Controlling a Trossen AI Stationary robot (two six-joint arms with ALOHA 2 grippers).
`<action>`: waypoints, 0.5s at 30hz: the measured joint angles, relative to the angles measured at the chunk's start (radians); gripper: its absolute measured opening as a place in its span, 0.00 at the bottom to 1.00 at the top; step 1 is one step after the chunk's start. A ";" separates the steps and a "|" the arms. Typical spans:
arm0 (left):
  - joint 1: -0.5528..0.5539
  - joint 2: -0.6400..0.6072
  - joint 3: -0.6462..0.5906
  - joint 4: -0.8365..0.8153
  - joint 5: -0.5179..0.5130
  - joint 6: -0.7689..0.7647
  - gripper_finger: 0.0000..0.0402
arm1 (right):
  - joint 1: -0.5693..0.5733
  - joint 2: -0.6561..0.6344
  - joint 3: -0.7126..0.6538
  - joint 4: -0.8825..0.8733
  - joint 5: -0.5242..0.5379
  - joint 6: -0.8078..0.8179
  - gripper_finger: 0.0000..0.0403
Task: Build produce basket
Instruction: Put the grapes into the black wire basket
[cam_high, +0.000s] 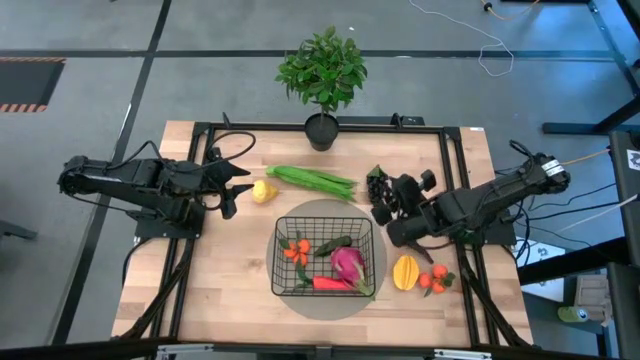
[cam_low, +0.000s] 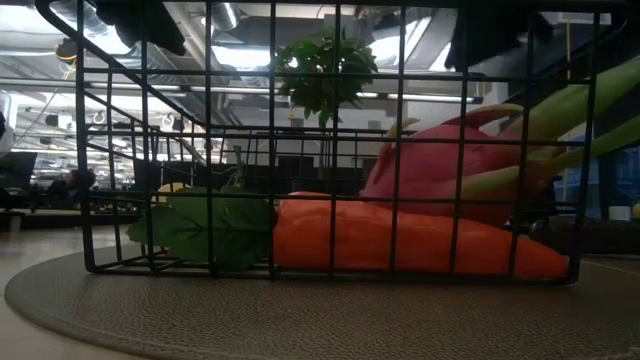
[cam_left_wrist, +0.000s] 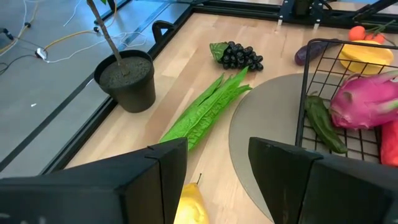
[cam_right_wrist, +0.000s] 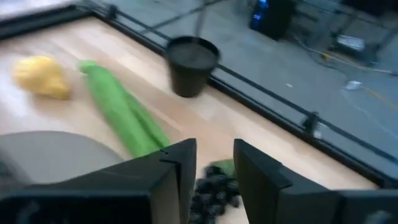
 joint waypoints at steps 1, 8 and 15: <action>0.000 0.000 0.000 0.000 0.000 0.000 0.40 | -0.025 0.000 -0.009 -0.005 -0.007 0.013 0.27; 0.000 0.000 0.000 0.000 0.000 0.000 0.40 | -0.297 0.000 -0.093 0.009 -0.334 0.070 0.27; 0.000 0.000 0.000 0.000 0.000 0.002 0.40 | -0.486 0.000 -0.203 0.266 -0.586 -0.048 0.27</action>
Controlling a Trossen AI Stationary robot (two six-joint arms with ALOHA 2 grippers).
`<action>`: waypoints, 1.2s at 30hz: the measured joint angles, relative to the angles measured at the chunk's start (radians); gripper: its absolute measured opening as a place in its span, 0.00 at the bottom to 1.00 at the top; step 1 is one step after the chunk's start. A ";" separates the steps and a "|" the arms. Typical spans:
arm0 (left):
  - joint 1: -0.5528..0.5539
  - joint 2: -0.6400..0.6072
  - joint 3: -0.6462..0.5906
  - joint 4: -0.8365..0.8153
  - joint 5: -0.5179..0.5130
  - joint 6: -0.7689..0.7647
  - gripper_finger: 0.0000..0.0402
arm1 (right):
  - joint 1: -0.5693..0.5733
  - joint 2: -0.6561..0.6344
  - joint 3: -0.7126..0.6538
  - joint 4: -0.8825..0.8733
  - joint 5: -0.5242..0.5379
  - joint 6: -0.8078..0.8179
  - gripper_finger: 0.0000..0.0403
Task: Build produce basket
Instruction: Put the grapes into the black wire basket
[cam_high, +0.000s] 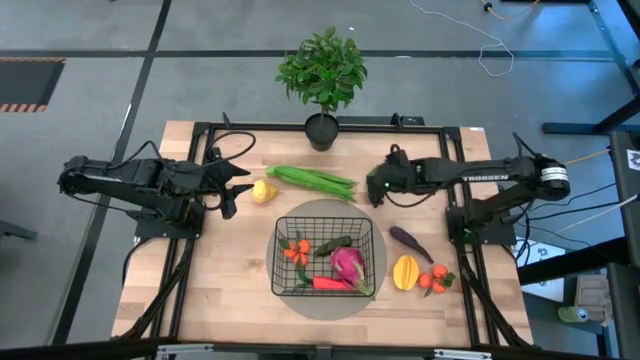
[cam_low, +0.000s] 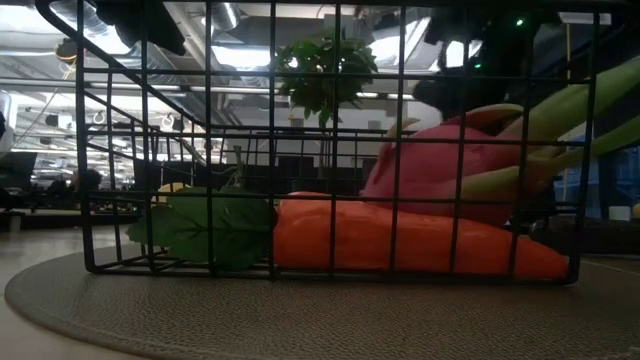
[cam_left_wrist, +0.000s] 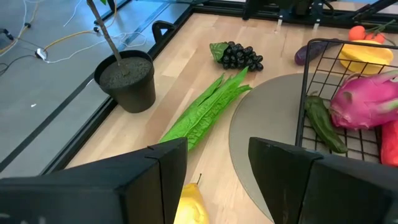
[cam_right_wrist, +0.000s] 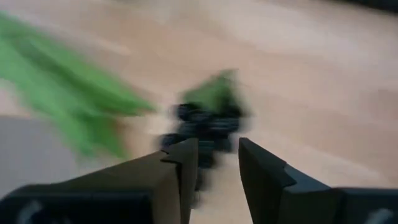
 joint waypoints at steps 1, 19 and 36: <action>0.000 0.000 0.000 0.000 0.000 0.000 0.40 | -0.010 0.000 -0.016 0.068 -0.018 -0.038 0.27; 0.000 0.000 0.000 0.000 0.000 0.001 0.40 | -0.055 0.001 -0.252 0.403 -0.073 0.075 0.27; 0.000 0.000 0.000 0.000 0.000 0.001 0.40 | -0.026 0.071 -0.260 0.752 -0.065 -0.128 0.27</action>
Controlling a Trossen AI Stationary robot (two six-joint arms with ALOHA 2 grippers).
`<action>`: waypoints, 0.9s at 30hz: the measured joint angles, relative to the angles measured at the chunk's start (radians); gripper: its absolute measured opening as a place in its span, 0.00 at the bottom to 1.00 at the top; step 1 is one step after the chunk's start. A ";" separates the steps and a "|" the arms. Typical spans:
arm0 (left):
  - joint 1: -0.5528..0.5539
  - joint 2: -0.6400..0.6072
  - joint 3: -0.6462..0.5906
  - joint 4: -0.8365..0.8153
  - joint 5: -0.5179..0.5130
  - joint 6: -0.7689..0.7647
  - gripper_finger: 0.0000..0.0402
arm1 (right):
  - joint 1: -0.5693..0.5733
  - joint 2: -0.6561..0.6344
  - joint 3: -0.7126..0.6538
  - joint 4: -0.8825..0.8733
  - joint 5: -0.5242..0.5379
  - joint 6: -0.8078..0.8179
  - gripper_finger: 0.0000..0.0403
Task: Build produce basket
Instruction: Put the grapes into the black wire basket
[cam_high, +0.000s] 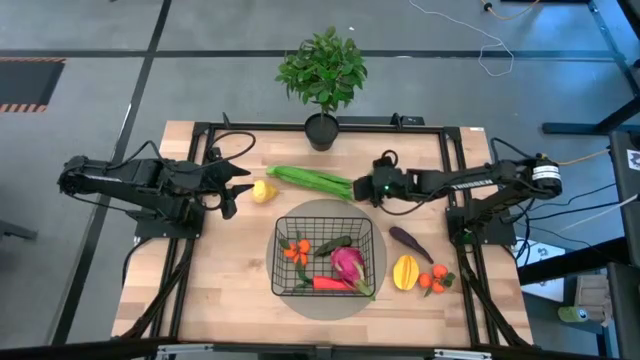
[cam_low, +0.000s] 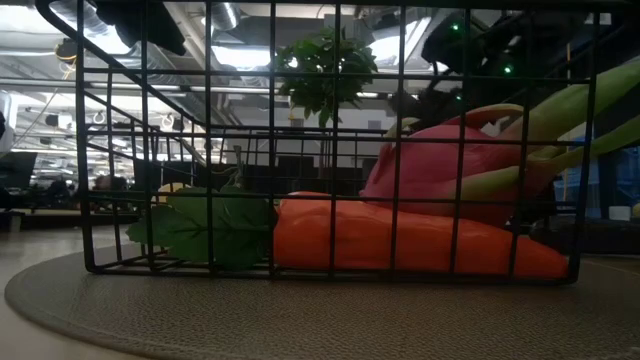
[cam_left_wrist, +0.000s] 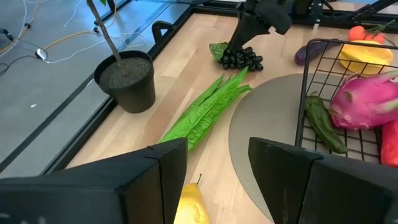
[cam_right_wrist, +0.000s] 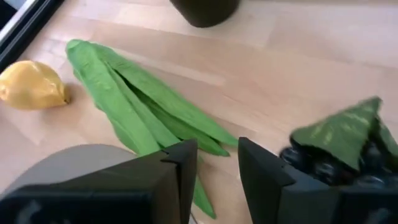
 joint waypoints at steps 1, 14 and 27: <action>0.000 0.000 0.000 -0.001 0.000 0.000 0.40 | 0.000 0.004 0.013 -0.011 0.000 -0.017 0.27; 0.000 0.000 0.000 -0.001 0.000 0.000 0.40 | 0.023 0.006 0.275 -0.362 0.147 -0.156 0.27; 0.000 0.000 0.000 -0.001 0.000 -0.027 0.40 | 0.026 0.006 0.231 -0.599 0.177 0.038 0.27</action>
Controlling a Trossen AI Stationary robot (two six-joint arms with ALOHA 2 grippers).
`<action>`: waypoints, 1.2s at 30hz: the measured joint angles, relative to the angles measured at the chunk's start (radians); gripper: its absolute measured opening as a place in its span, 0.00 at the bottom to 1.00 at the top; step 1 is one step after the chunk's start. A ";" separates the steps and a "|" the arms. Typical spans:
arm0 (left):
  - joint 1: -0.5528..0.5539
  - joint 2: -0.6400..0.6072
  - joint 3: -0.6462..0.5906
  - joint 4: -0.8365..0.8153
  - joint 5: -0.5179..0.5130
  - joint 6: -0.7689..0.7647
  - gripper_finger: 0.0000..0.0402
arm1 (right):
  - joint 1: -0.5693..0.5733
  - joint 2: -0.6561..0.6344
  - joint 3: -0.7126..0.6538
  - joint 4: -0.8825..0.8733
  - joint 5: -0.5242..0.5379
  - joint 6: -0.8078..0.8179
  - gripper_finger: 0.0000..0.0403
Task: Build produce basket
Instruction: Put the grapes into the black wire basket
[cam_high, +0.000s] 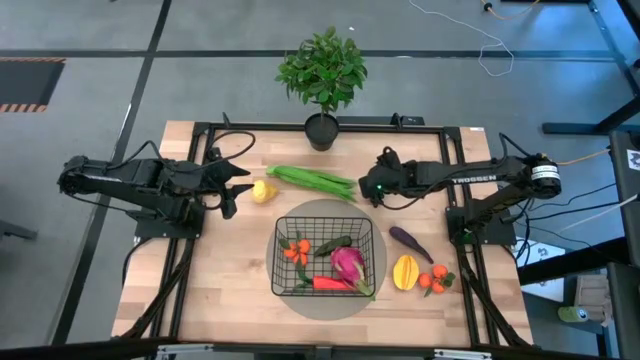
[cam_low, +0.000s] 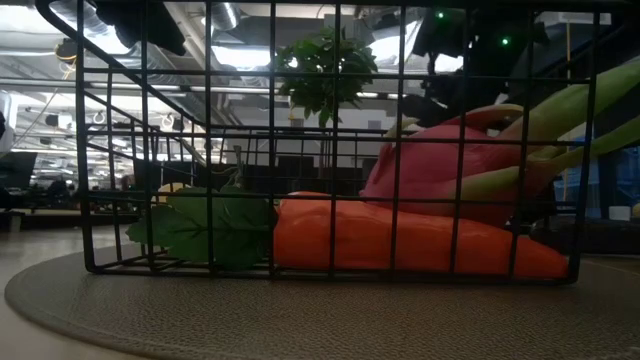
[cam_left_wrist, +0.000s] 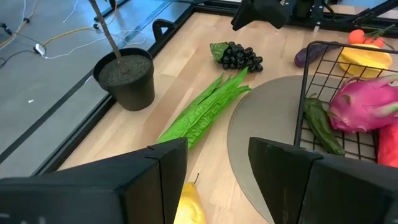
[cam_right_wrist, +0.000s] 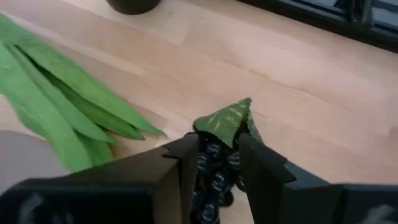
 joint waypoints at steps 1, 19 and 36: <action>0.000 0.000 0.000 0.000 0.000 0.000 0.40 | 0.000 0.000 -0.004 -0.001 0.000 0.002 0.27; 0.000 0.000 0.000 0.000 0.000 0.000 0.40 | 0.000 0.000 -0.006 0.000 -0.079 0.108 0.51; 0.000 0.000 0.000 0.000 0.000 0.000 0.40 | -0.002 0.242 -0.002 0.018 -0.124 0.108 0.50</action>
